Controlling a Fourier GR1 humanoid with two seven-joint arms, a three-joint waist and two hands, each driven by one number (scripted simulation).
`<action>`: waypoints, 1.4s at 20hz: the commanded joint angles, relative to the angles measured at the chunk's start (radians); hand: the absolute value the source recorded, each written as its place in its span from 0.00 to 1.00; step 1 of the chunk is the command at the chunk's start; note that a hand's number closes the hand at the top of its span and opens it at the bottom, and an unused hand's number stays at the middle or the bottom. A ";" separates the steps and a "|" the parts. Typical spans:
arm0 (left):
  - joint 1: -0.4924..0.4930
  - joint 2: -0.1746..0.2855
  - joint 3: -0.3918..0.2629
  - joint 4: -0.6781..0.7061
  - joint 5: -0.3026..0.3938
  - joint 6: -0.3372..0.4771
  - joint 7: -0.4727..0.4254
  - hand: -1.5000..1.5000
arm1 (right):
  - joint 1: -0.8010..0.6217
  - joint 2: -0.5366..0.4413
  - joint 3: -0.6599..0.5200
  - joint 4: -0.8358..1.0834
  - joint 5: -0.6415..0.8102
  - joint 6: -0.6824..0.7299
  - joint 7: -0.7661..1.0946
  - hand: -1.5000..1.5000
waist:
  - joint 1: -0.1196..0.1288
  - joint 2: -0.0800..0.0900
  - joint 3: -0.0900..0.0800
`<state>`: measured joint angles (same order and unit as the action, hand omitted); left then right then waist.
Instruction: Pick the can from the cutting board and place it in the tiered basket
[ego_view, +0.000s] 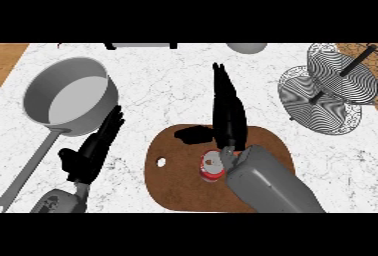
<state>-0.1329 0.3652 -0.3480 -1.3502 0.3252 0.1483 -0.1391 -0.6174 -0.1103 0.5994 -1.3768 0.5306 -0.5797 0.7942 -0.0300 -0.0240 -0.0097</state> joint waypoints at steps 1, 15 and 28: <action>0.000 -0.017 -0.013 0.017 -0.012 0.011 0.003 0.50 | -0.063 -0.054 0.082 0.039 0.037 0.267 0.229 0.00 | -0.014 -0.007 -0.004; -0.003 -0.010 0.010 0.034 -0.010 -0.006 -0.014 0.50 | -0.268 0.104 0.113 -0.029 -0.112 0.767 0.692 0.00 | -0.013 -0.005 0.003; 0.014 -0.002 0.035 0.041 -0.005 -0.027 -0.037 0.50 | -0.206 0.081 0.030 0.102 0.015 0.827 0.693 0.00 | -0.018 0.003 0.006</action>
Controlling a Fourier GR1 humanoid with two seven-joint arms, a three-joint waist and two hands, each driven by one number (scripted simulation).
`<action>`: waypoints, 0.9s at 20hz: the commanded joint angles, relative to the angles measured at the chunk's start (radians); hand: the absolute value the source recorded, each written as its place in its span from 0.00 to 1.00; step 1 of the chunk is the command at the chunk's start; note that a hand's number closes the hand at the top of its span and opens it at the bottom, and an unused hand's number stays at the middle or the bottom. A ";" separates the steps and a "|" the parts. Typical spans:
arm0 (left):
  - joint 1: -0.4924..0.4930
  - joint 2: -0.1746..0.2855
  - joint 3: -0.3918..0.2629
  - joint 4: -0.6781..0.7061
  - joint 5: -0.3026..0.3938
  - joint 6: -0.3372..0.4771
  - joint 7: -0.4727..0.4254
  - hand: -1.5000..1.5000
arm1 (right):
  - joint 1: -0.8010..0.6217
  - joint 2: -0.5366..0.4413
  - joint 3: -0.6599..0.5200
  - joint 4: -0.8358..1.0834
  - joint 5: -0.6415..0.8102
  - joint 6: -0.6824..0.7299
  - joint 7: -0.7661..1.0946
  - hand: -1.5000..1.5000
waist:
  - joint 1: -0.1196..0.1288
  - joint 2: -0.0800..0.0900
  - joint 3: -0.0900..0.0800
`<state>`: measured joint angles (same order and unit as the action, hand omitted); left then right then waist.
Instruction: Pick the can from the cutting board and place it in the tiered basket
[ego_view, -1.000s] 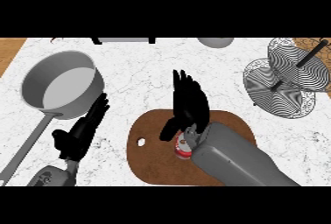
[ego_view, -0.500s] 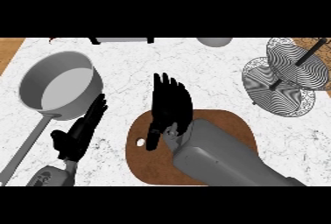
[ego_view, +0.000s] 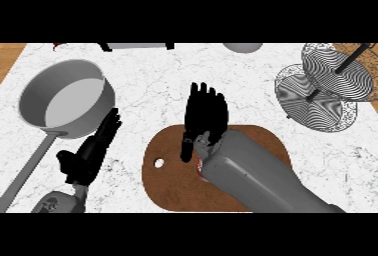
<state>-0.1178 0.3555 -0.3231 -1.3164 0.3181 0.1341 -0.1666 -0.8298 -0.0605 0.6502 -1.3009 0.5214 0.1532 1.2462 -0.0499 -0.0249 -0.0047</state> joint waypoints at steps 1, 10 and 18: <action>-0.006 -0.027 -0.013 -0.002 -0.018 0.028 0.010 0.50 | 0.032 0.048 -0.018 0.032 0.031 0.091 0.241 0.00 | -0.002 0.003 0.001; 0.025 -0.007 -0.014 -0.033 -0.019 -0.012 0.006 0.50 | 0.187 0.059 -0.001 -0.056 0.128 0.055 0.241 0.00 | 0.021 0.007 0.002; 0.011 -0.020 -0.011 -0.050 -0.024 -0.014 0.024 0.50 | 0.331 0.059 -0.060 -0.143 0.222 0.103 0.241 0.00 | 0.023 0.011 0.003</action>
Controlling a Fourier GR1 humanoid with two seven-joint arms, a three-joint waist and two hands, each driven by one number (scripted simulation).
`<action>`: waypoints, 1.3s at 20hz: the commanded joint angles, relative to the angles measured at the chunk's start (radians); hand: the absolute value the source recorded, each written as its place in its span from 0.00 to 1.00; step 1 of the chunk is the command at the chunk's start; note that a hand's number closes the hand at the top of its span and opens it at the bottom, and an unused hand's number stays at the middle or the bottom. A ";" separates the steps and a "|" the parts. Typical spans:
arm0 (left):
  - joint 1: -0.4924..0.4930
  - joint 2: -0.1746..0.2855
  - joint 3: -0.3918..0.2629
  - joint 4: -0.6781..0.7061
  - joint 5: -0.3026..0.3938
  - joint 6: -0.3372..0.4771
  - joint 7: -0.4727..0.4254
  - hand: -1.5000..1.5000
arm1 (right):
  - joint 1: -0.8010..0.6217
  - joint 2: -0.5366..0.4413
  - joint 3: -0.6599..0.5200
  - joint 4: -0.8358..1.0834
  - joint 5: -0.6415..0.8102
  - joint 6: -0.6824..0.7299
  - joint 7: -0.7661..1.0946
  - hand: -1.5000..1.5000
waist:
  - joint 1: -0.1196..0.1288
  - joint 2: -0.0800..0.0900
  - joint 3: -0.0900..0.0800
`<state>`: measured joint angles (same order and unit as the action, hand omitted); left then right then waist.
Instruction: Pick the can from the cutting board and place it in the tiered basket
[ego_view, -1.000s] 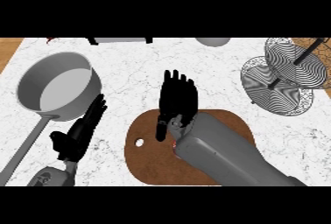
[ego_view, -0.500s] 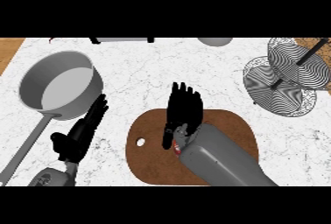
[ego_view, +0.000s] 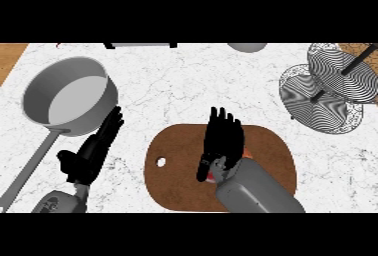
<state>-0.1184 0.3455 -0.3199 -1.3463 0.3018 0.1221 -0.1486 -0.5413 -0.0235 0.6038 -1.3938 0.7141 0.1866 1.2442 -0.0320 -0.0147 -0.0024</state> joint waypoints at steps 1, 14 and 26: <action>0.024 0.016 0.024 0.043 0.019 -0.061 -0.057 0.50 | 0.067 0.022 -0.001 -0.062 0.044 0.069 0.243 0.00 | 0.006 0.006 0.000; -0.019 -0.016 0.020 -0.016 -0.023 -0.042 0.017 0.50 | 0.150 0.022 0.054 -0.157 0.070 0.013 0.243 1.00 | 0.036 0.011 0.002; -0.026 -0.072 0.039 0.054 -0.072 -0.039 -0.013 0.50 | 0.176 -0.076 -0.043 -0.175 0.153 -0.039 0.066 1.00 | 0.007 0.012 0.002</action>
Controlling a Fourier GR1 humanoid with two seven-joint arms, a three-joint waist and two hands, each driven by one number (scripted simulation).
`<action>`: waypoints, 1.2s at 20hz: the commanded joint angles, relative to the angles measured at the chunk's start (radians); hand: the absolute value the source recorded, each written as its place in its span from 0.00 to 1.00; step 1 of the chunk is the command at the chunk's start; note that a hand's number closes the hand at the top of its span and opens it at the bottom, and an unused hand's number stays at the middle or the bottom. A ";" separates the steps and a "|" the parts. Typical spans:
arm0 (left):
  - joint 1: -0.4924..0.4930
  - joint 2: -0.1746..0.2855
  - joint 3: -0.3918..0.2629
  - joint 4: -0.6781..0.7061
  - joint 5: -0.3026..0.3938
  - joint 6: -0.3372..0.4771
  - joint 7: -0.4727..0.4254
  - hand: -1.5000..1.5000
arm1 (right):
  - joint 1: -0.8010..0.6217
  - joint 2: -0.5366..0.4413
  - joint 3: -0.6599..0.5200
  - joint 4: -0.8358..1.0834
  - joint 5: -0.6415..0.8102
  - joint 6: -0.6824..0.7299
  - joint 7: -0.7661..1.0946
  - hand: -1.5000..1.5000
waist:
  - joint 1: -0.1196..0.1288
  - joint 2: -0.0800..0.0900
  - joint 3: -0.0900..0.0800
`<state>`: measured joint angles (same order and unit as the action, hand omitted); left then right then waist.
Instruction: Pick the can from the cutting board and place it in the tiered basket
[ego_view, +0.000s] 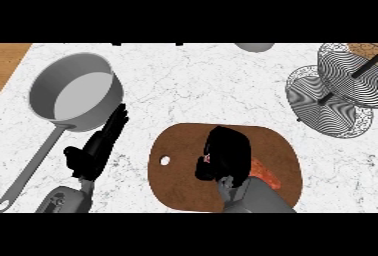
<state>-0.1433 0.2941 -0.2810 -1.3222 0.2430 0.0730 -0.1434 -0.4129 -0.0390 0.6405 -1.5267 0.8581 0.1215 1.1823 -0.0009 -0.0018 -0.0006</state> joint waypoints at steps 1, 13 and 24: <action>0.014 0.020 0.030 -0.009 0.003 0.016 0.006 0.50 | 0.161 -0.160 -0.107 -0.080 0.013 -0.024 0.079 1.00 | -0.051 -0.009 0.001; 0.058 -0.009 0.036 -0.019 0.002 0.051 -0.003 0.50 | 0.682 -0.616 -0.752 -0.245 -0.184 -0.233 -0.296 1.00 | -0.113 -0.016 0.001; 0.089 0.004 0.013 -0.095 -0.018 0.016 0.014 0.50 | 0.791 -0.630 -1.177 -0.656 -0.527 -0.215 -0.441 1.00 | -0.033 -0.009 0.000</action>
<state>-0.0812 0.3124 -0.2393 -1.3614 0.2456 0.0821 -0.1406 0.3257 -0.6376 -0.3965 -2.0516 0.4325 -0.1424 0.7513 -0.0644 -0.0137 -0.0004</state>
